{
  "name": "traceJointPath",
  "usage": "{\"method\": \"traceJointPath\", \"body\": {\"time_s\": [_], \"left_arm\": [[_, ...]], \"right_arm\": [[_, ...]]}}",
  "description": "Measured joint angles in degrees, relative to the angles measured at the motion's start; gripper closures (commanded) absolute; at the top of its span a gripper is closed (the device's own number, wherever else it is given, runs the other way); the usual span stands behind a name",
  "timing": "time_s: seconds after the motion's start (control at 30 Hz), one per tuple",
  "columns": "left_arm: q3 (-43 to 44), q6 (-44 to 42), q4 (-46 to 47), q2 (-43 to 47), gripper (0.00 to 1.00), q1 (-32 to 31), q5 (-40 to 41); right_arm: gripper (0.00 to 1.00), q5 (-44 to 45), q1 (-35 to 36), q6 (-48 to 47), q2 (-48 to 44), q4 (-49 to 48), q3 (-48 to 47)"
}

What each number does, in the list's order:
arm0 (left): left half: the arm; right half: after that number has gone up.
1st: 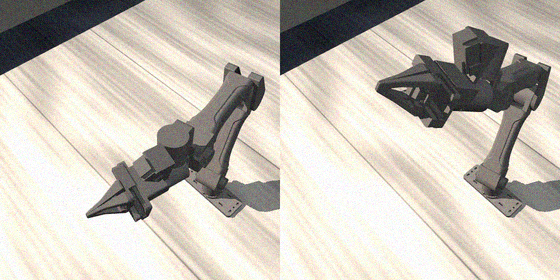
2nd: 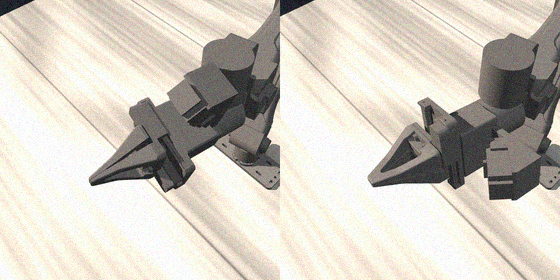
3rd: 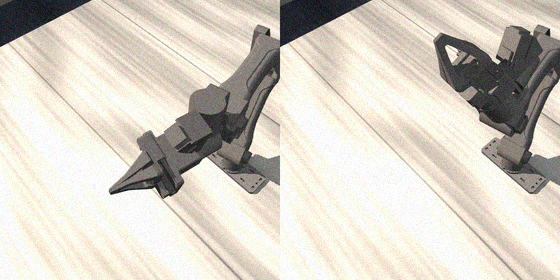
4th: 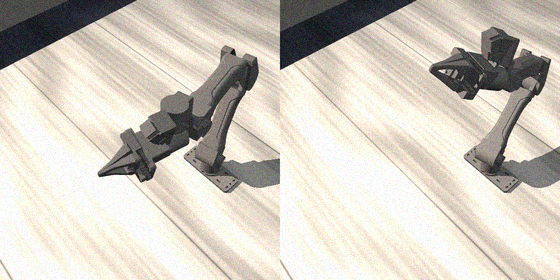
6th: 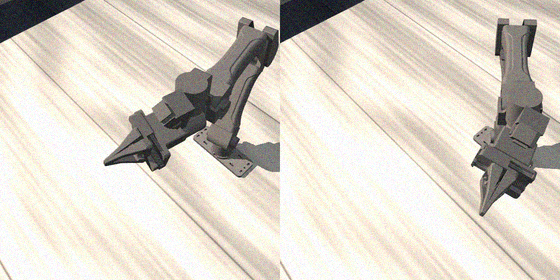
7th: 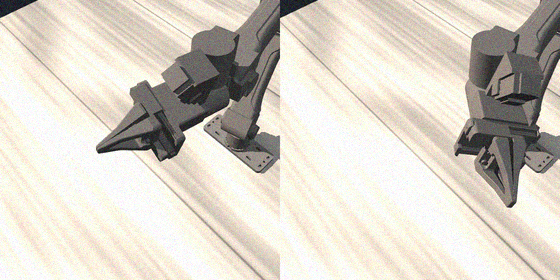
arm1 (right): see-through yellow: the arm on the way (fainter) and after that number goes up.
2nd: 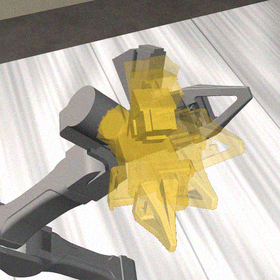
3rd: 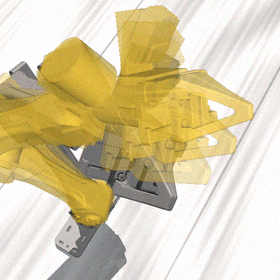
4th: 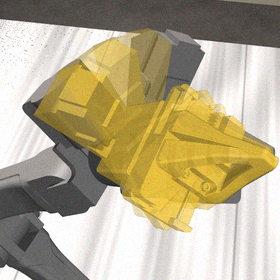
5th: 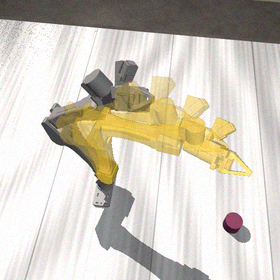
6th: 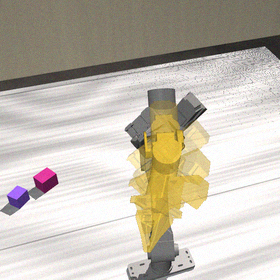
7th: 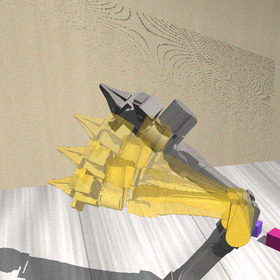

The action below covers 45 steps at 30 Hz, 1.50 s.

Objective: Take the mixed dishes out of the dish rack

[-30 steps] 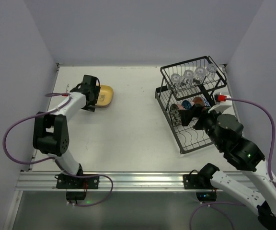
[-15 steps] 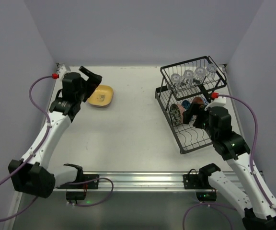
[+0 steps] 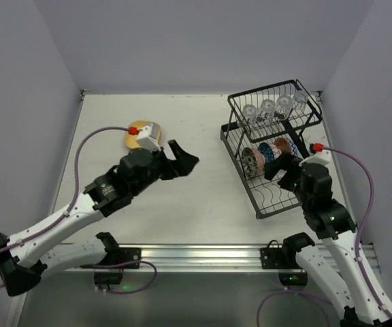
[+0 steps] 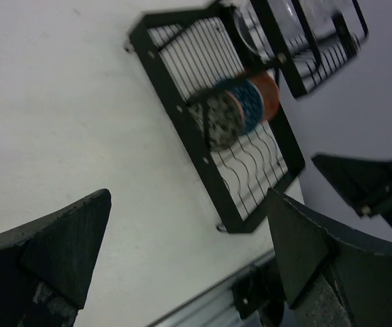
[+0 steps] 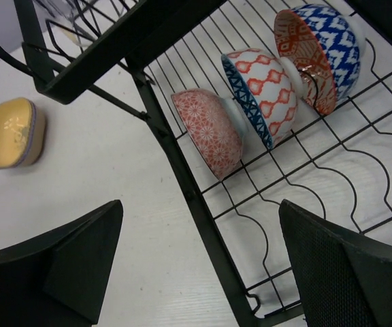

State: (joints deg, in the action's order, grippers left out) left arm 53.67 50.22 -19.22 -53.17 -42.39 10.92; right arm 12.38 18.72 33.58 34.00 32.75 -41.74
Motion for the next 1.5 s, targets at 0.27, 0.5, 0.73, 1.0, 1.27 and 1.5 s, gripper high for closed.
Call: {"method": "traceJointPath", "body": {"time_s": [0.27, 0.5, 0.73, 1.0, 1.27, 1.5], "left_arm": [[-0.39, 2.78, 16.22, -18.14, 0.00, -25.62, 12.66], [5.46, 0.28, 32.33, -38.66, 0.18, -26.38, 15.26], [11.61, -6.21, 44.13, -51.17, 0.27, -26.43, 16.72], [16.17, -13.68, 51.74, -59.10, 0.45, -26.36, 18.49], [17.33, -18.10, 55.74, -63.54, 0.45, -25.88, 18.95], [18.40, -22.88, 58.47, -67.67, 0.43, -25.40, 19.61]], "right_arm": [[0.01, 6.54, 0.00, 2.47, -12.79, 6.75, -6.73], [0.01, 6.99, 0.00, 0.81, -16.17, 12.41, -17.03], [0.01, 3.50, -0.02, -0.74, -19.32, 16.04, -19.10], [0.01, -1.11, -0.02, -1.73, -20.22, 17.51, -19.10], [0.01, -4.79, -0.02, -1.81, -20.22, 17.70, -19.10], [0.01, -7.13, -0.02, -2.16, -20.31, 17.62, -19.08]]}}
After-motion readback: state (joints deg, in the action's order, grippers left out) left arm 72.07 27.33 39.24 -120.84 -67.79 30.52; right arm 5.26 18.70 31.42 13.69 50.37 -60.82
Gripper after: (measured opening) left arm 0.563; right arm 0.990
